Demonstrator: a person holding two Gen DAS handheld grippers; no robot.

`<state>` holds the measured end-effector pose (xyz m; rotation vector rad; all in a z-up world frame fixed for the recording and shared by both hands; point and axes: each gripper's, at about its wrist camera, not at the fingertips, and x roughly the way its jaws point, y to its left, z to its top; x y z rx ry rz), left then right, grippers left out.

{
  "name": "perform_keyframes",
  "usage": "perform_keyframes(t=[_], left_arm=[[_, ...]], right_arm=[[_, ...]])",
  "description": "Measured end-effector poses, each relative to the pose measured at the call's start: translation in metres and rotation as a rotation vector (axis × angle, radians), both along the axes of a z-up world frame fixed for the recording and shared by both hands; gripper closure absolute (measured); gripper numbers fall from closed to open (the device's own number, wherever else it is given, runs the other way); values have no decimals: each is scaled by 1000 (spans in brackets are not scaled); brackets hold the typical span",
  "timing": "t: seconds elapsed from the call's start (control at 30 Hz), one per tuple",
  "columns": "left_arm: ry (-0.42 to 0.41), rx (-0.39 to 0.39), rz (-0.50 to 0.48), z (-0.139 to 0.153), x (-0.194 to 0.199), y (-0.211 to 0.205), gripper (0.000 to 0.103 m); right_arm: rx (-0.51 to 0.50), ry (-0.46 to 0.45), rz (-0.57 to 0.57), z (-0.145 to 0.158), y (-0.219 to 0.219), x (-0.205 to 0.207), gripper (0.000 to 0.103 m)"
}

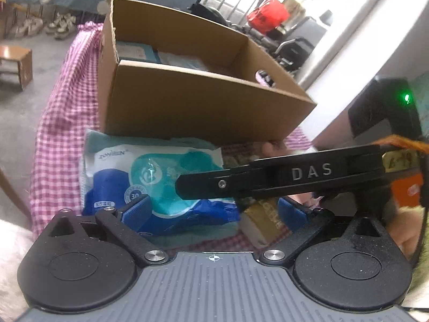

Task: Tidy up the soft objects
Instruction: 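Lift the teal wipes pack with the right gripper toward the box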

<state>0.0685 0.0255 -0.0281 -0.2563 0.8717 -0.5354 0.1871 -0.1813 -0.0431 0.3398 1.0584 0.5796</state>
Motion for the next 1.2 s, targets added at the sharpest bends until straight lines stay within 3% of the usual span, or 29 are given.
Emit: perform_keyframes(t=[0.1, 0.3, 0.47, 0.83, 1.2], left_arm=[[-18, 75, 22, -1, -2, -4, 3], [-48, 85, 82, -2, -2, 13, 2], [-16, 119, 103, -13, 12, 18, 2], [28, 52, 59, -15, 5, 15, 1], [-68, 277, 3, -20, 2, -16, 1]], right_arm=[[-12, 1, -5, -3, 0, 0, 36], [0, 11, -64, -3, -15, 0, 36], [25, 32, -68, -9, -18, 1, 36], [12, 24, -44, -13, -11, 11, 35], [-3, 24, -10, -20, -4, 11, 36]])
